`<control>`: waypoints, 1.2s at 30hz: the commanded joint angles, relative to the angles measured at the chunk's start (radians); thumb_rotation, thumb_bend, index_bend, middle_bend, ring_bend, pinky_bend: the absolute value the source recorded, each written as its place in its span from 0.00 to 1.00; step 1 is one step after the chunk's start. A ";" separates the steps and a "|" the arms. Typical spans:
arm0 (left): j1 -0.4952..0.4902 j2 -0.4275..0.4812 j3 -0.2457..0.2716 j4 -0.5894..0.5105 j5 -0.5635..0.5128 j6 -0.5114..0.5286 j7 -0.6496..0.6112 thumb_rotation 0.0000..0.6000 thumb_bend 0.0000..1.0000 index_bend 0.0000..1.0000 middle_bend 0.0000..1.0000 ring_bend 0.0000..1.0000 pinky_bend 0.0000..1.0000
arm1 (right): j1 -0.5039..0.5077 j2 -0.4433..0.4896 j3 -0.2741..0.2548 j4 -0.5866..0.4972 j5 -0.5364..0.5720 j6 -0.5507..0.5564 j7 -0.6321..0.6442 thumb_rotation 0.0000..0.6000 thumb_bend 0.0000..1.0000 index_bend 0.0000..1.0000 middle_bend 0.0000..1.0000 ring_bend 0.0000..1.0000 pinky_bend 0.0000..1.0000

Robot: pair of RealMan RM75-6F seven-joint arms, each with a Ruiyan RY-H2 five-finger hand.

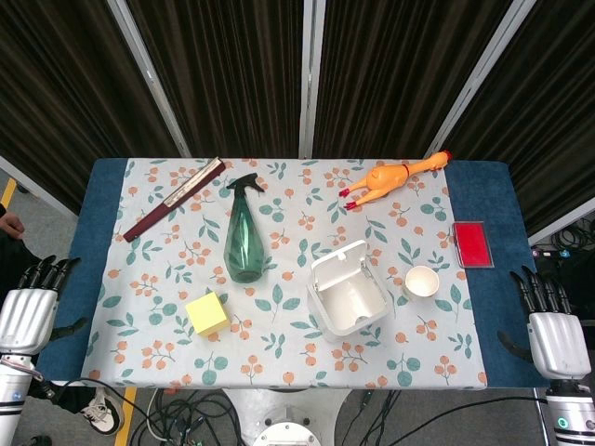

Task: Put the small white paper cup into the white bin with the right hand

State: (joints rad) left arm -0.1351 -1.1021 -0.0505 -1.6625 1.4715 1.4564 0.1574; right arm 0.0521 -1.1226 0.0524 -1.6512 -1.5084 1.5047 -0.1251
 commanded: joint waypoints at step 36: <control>0.016 -0.003 0.018 0.015 0.029 0.014 -0.025 1.00 0.10 0.12 0.18 0.09 0.17 | 0.383 -0.083 0.101 -0.019 0.328 -0.563 -0.240 1.00 0.10 0.00 0.00 0.00 0.03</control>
State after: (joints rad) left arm -0.1191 -1.1054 -0.0331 -1.6478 1.5000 1.4709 0.1326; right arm 0.4166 -1.1887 0.1472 -1.6771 -1.2023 0.9607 -0.3526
